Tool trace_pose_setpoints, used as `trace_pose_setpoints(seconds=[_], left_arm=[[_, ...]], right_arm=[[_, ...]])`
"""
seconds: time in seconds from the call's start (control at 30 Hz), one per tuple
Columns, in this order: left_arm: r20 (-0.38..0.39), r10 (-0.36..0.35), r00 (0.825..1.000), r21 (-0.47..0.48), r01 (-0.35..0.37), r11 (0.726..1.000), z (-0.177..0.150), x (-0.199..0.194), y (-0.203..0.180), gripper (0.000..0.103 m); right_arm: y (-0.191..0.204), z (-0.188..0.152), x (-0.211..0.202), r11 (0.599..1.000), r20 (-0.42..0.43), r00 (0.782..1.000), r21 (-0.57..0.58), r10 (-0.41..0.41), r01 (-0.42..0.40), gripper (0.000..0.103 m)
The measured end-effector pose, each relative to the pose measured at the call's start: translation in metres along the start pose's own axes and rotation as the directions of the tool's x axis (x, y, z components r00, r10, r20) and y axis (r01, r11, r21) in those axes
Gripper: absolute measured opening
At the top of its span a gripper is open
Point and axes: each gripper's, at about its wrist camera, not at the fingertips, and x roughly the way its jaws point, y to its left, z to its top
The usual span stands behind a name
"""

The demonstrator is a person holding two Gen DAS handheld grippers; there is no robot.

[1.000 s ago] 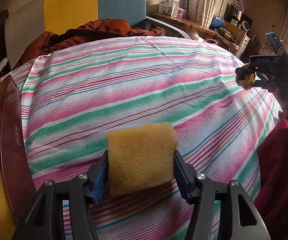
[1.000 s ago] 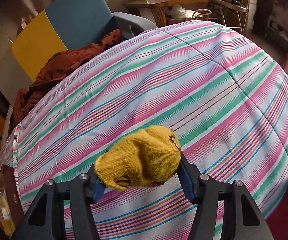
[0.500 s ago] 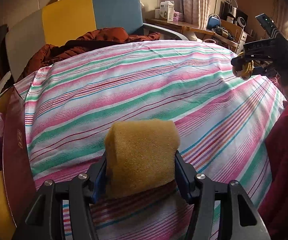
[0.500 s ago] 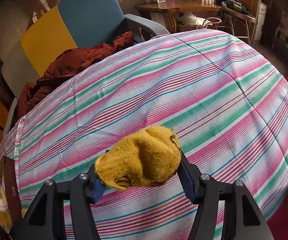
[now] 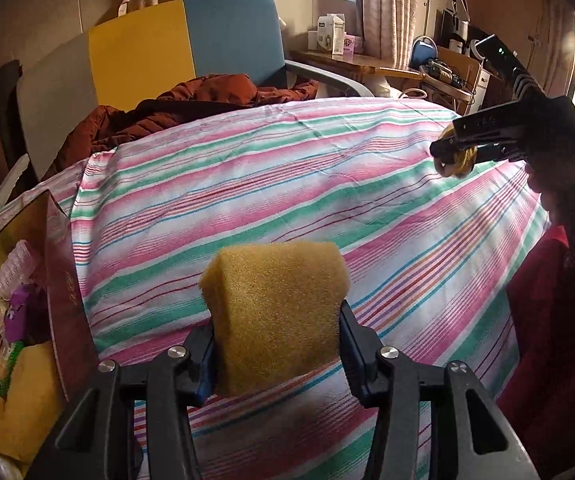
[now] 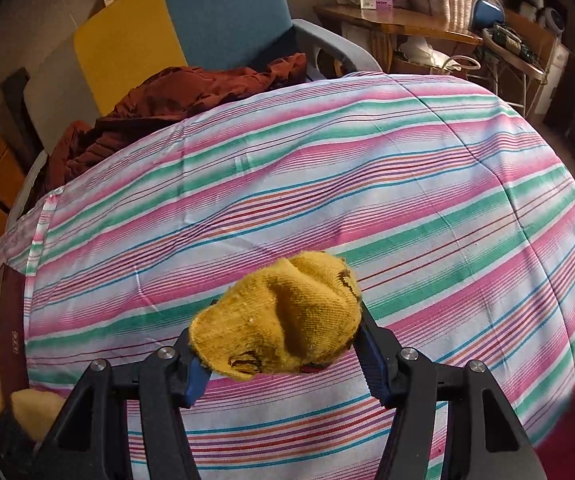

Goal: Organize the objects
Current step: 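Carry the sponge and knit toy over the gold tray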

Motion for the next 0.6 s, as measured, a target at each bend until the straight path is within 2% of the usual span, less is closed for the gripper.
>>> trace_pose_setpoints(seconds=[0.3, 0.6], left_arm=[[0.079, -0.007, 0.997, -0.028, 0.009, 1.000, 0.007, -0.043, 0.013, 0.051], [0.115, -0.023, 0.993, -0.067, 0.031, 0.997, 0.003, -0.067, 0.024, 0.051]], right_arm=[[0.037, -0.010, 0.000, 0.995, -0.047, 0.999, -0.100, 0.016, -0.021, 0.063], [0.101, -0.034, 0.001, 0.969, -0.128, 0.991, -0.239, 0.031, -0.062, 0.063]])
